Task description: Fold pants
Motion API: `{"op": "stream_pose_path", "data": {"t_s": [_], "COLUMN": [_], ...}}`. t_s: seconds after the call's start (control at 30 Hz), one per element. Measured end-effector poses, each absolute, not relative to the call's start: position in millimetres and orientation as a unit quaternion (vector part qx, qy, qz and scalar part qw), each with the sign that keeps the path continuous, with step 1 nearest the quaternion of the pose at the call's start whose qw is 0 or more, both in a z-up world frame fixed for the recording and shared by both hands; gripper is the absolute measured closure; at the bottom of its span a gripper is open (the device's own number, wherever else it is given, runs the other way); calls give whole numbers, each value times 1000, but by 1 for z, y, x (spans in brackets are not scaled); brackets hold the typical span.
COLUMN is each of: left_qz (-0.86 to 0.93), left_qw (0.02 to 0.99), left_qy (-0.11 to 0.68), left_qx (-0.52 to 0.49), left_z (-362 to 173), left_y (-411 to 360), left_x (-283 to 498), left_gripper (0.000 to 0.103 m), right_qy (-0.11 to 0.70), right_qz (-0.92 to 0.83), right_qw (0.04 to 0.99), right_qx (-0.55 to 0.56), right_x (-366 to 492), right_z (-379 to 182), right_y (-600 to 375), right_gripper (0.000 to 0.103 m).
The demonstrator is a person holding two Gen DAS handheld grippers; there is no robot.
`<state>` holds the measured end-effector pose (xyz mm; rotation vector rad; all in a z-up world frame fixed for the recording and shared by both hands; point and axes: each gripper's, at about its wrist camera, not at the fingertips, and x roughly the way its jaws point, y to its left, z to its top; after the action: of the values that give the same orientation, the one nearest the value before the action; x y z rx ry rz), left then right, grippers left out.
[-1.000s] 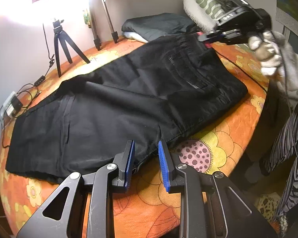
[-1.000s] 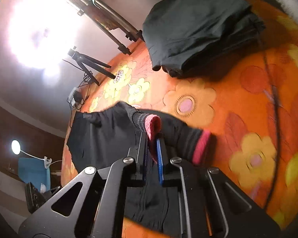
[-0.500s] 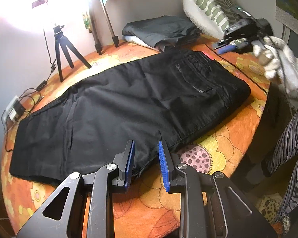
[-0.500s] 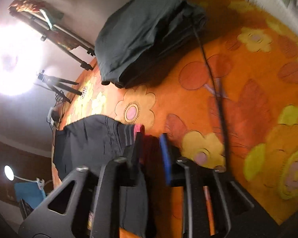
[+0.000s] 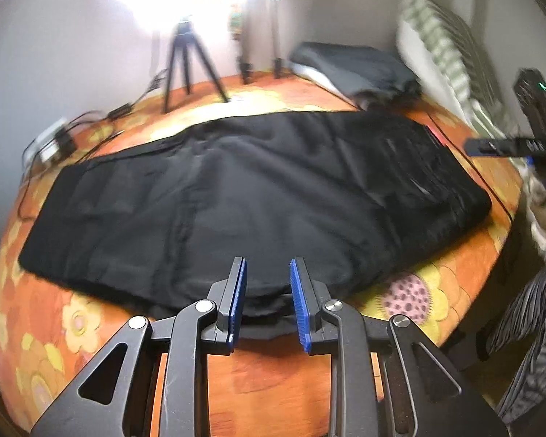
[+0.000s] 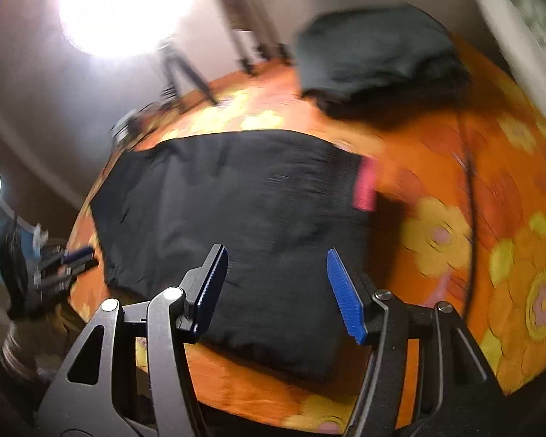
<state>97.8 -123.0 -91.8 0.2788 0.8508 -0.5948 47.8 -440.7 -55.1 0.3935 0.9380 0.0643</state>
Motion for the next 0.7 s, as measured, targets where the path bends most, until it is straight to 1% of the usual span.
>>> {"op": "stream_pose_path", "data": {"t_s": [0.03,0.07,0.13,0.37,0.57,0.7], "left_qz": [-274,-265,-251,-188,-131,-100], "left_qw": [863,865,870,887,898,902], "left_qy": [406,406,410,421,417,410], "left_qx": [129,125,109,15,-47,-98], "left_z": [-91,-91,-90,-88,-91,-94], "left_y": [-115,-109,-90,-8,62,105], "left_x": [101,105,114,151,182,204], "left_gripper": [77,68,63,61,61,60], "right_qy": [445,442,431,427,425,425], "right_qz": [42,49,65,131,166,176], "right_qw": [879,883,893,893,888,885], "right_qx": [168,152,113,59,50,67], "right_x": [51,54,59,86,111,135], "right_z": [-49,-45,-36,-24,-28,-36], "right_y": [-428,-419,-395,-324,-287,-275], "right_gripper": [42,42,40,36,35,35]}}
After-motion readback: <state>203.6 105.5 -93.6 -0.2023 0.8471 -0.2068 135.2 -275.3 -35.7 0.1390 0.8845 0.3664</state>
